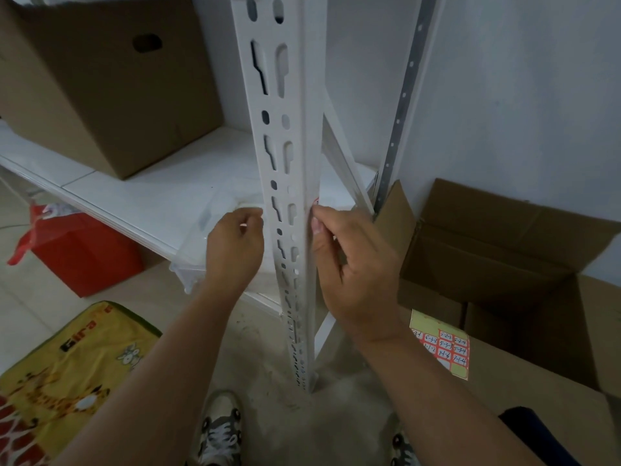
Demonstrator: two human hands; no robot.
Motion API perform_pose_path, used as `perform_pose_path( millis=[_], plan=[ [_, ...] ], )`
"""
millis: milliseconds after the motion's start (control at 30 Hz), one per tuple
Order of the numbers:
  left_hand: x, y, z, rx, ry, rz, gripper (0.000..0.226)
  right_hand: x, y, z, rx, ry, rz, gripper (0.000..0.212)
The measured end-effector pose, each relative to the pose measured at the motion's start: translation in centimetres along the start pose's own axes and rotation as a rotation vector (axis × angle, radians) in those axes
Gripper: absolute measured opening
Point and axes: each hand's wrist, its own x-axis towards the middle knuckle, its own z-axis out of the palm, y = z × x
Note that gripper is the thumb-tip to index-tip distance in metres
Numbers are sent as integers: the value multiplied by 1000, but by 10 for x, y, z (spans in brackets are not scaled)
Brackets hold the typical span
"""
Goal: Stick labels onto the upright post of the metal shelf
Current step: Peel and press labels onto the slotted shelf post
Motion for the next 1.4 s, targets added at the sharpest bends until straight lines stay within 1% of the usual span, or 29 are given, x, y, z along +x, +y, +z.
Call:
perform_pose_path(
  millis=[67, 133, 233, 333, 533, 667, 867, 933, 1000, 1133, 1267, 1400],
  plan=[
    [-10, 18, -3, -235, -15, -34, 38, 0, -2, 0, -13, 9, -11, 21],
    [-22, 37, -8, -381, -24, -52, 43, 1, -2, 0, -17, 11, -17, 23],
    [-39, 60, -13, -490, -67, -77, 49, 1, -2, 0, -20, 2, 0, 22],
    [-53, 73, -11, -551, -140, -169, 47, 2, -2, 0, -25, -2, -1, 24],
    [-56, 75, -15, -532, -191, -157, 38, 3, -2, -4, 1, 0, -5, 22],
    [-54, 72, -16, -541, -221, -142, 40, 3, -1, -5, 1, -14, -6, 21],
    [-54, 70, -10, -569, -201, -147, 45, 9, 3, -9, -10, -65, -48, 20],
    [-54, 72, -8, -567, -170, -121, 43, 12, 9, -13, -23, -111, -101, 20],
    [-53, 72, -5, -570, -126, -88, 46, 17, 15, -17, -38, -151, -165, 20],
    [-49, 68, 7, -636, -16, -72, 54, 23, 25, -18, -87, -148, -304, 18],
    [-47, 65, 16, -687, 54, -83, 55, 21, 29, -16, -69, -133, -325, 21],
    [-46, 66, 18, -729, 60, -108, 53, 21, 29, -12, -39, -113, -303, 20]
  ],
)
